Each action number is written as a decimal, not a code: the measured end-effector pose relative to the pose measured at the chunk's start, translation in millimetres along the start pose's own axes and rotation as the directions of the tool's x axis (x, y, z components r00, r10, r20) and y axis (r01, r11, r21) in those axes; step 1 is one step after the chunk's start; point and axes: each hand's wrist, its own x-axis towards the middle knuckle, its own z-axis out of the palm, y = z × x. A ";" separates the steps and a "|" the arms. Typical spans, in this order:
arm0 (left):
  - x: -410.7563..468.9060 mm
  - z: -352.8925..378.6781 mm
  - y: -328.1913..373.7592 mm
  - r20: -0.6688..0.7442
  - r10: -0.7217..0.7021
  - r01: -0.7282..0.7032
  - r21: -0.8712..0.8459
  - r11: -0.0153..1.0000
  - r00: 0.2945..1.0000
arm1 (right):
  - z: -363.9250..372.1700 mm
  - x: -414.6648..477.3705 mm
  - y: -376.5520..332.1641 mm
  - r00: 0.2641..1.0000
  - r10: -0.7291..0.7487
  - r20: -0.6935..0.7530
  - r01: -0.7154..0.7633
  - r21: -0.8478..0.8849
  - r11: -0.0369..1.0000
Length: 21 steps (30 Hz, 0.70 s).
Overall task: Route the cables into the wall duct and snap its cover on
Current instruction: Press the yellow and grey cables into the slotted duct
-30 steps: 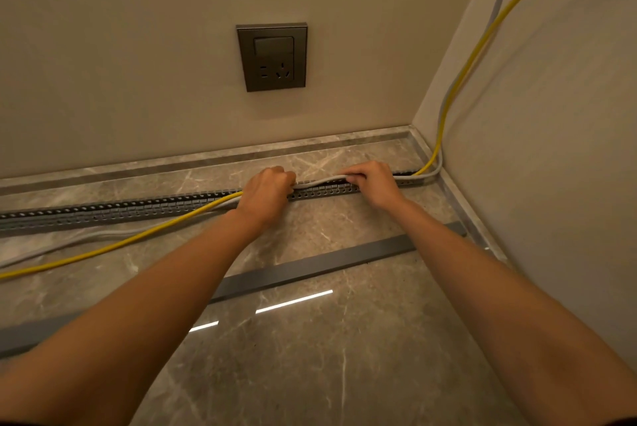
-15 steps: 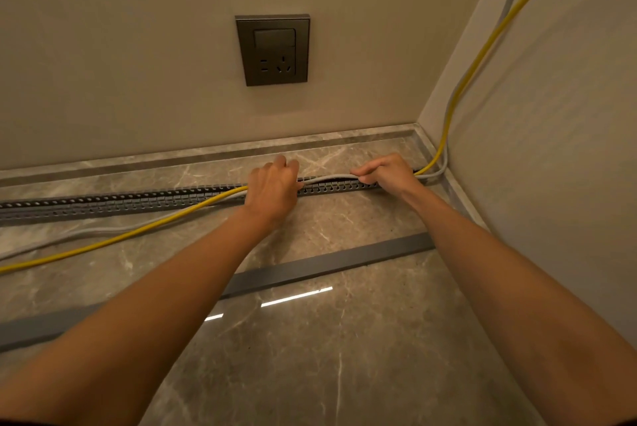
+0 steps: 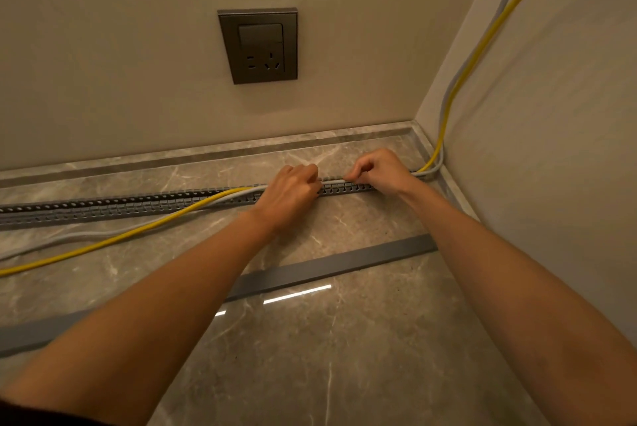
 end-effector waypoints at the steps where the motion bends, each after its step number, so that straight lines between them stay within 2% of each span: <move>1: 0.9 2.1 2.2 0.001 0.014 -0.014 0.026 1.000 1.000 | -0.1 0.4 -0.5 1.000 -0.001 0.009 0.001 -0.016 1.000; 3: 3.3 -0.4 7.7 -0.041 0.006 -0.002 0.092 0.996 0.999 | 0.4 0.4 0.6 1.000 -0.001 0.024 0.001 0.000 1.000; 6: 12.3 -2.5 21.2 0.081 -0.093 0.087 0.073 0.993 0.992 | -2.6 -0.4 3.1 1.000 0.019 0.011 -0.020 0.133 0.991; 8: 18.2 -1.9 26.5 0.095 -0.114 0.111 0.034 0.993 0.989 | -3.0 2.2 2.6 0.999 0.034 0.020 -0.038 0.187 0.982; 10: 25.6 -0.7 34.5 0.103 -0.108 0.108 0.008 0.994 0.989 | -5.7 3.1 5.9 0.999 0.041 0.004 -0.041 0.171 0.984; 17: 43.9 -4.5 41.0 0.160 -0.179 0.190 -0.058 0.980 0.971 | -40.2 -19.5 49.7 0.961 -0.083 -0.263 0.027 -0.210 0.977; 21: 43.9 -6.6 43.0 0.167 -0.188 0.201 -0.063 0.978 0.968 | -48.2 -22.2 67.9 0.955 -0.192 -0.227 0.082 -0.418 0.905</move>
